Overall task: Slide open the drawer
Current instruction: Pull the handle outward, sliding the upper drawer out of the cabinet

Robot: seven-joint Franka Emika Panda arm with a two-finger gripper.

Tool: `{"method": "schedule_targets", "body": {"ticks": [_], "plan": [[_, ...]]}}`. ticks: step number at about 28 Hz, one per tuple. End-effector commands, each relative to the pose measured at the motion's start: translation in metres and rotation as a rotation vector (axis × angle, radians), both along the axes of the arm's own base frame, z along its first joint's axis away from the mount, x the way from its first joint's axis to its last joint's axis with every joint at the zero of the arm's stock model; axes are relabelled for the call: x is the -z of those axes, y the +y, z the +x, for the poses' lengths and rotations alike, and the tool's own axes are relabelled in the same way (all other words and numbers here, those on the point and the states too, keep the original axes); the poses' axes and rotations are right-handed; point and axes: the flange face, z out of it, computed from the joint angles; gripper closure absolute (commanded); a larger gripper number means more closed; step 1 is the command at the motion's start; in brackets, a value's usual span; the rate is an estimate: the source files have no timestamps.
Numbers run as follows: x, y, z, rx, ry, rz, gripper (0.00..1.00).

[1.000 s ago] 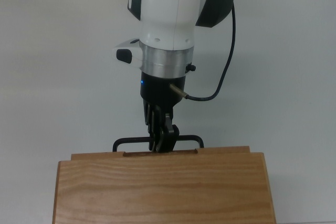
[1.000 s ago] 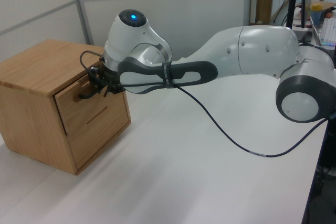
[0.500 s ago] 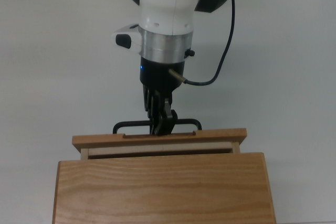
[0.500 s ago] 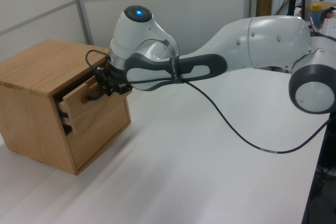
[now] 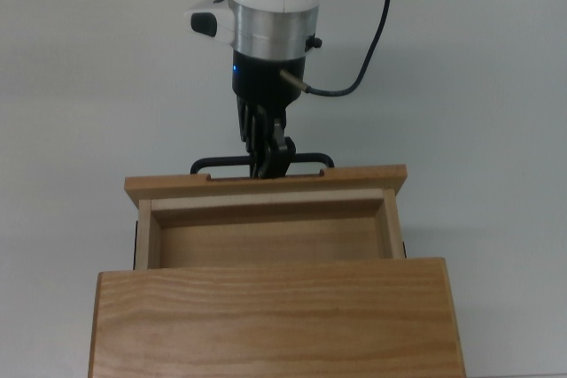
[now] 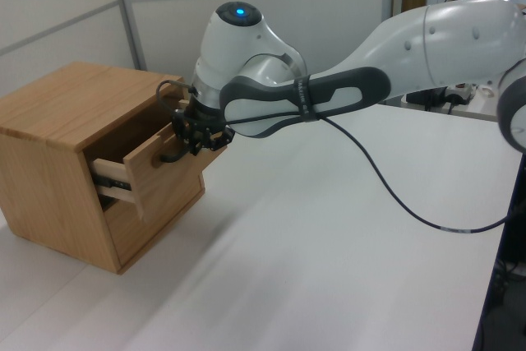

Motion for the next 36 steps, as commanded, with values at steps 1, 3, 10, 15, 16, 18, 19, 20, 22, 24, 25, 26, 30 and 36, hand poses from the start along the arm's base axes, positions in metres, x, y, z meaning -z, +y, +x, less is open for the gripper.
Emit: {"method": "schedule_targets", "body": {"ticks": [1,3,10,15,16,18,19,20,22,24,25,26,30,36], "plan": [[-0.03,-0.011,-0.039,-0.056,0.006,-0.049,1.0],[-0.028,-0.012,-0.044,-0.063,0.033,-0.058,1.0],[-0.025,-0.016,-0.063,-0.083,0.073,-0.071,1.0],[-0.022,-0.017,-0.078,-0.107,0.092,-0.08,1.0],[-0.022,-0.017,-0.081,-0.113,0.093,-0.082,1.0],[-0.022,-0.018,-0.085,-0.118,0.097,-0.084,1.0],[-0.022,-0.018,-0.086,-0.121,0.1,-0.085,1.0],[-0.022,-0.018,-0.09,-0.127,0.113,-0.09,1.0],[-0.019,-0.017,-0.092,-0.136,0.133,-0.096,1.0],[-0.02,-0.018,-0.095,-0.14,0.145,-0.099,1.0],[-0.019,-0.018,-0.096,-0.14,0.155,-0.101,1.0],[-0.017,-0.018,-0.1,-0.147,0.167,-0.105,1.0],[-0.011,-0.018,-0.107,-0.155,0.189,-0.108,1.0],[-0.003,-0.019,-0.114,-0.158,0.24,-0.113,1.0]]}}
